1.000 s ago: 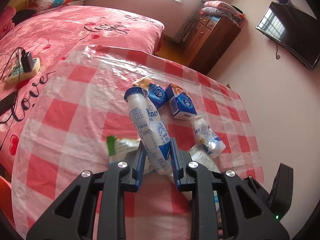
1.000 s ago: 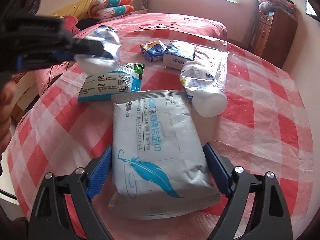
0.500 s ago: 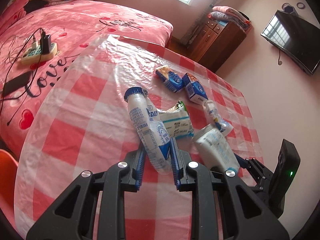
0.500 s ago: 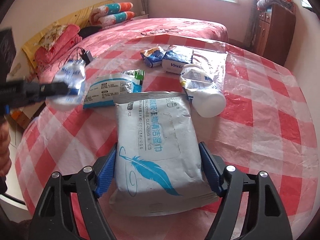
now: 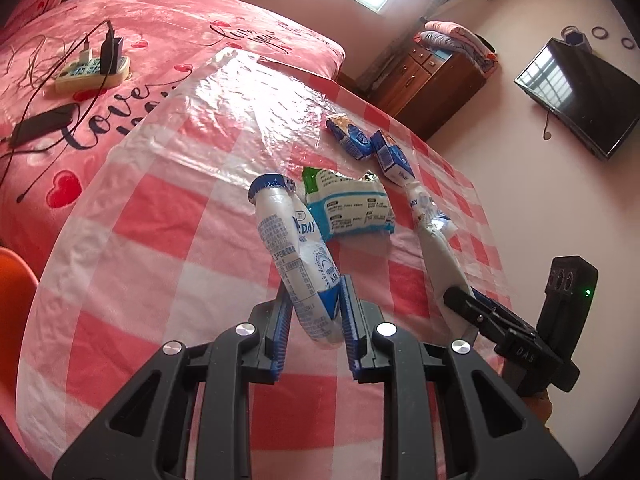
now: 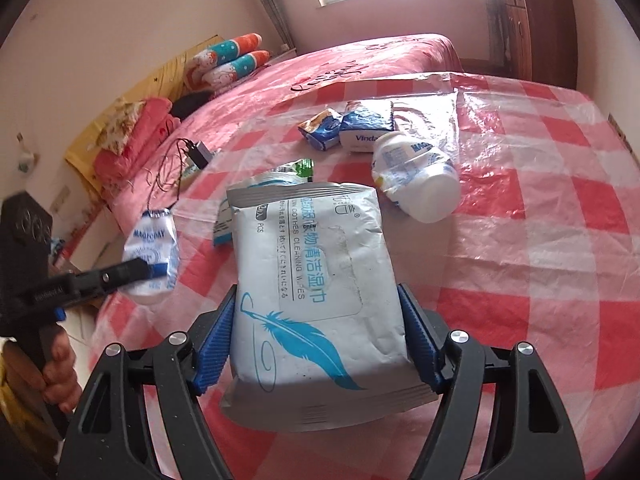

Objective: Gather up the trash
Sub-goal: 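Carry the yogurt bottle and wipes pack with both tools toward the orange bucket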

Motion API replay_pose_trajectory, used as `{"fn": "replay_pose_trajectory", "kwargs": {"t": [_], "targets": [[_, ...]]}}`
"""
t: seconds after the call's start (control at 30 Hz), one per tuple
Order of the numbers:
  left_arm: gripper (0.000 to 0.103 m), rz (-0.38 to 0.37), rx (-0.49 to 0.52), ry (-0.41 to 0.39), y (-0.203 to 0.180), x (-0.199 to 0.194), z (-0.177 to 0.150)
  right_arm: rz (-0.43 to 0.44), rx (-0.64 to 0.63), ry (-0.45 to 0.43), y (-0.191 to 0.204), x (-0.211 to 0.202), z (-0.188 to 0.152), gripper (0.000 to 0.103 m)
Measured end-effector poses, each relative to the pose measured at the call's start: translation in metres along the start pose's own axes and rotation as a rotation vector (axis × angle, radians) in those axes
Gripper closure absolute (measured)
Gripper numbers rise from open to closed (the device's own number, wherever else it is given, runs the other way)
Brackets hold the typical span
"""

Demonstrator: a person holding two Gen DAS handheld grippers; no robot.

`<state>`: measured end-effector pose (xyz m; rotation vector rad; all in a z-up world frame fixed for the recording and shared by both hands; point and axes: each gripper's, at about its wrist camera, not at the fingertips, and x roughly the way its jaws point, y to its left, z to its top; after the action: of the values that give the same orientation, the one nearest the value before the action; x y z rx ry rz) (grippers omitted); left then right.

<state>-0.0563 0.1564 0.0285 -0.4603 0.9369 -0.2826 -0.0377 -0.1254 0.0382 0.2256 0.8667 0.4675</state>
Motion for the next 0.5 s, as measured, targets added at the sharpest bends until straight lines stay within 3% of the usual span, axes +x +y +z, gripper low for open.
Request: {"fn": "replay_pose_trajectory", "kwargs": {"t": [0.23,0.5], "targets": [[0.078,-0.019,-0.022,-0.010,0.018,-0.014,-0.011,0.092,0.101,0.015,-0.001,-0.004,-0.006,0.028],[0.078,-0.038,-0.045,-0.016,0.037,-0.030,-0.023,0.160,0.131,0.042,0.019,-0.007,-0.011,0.028]]}}
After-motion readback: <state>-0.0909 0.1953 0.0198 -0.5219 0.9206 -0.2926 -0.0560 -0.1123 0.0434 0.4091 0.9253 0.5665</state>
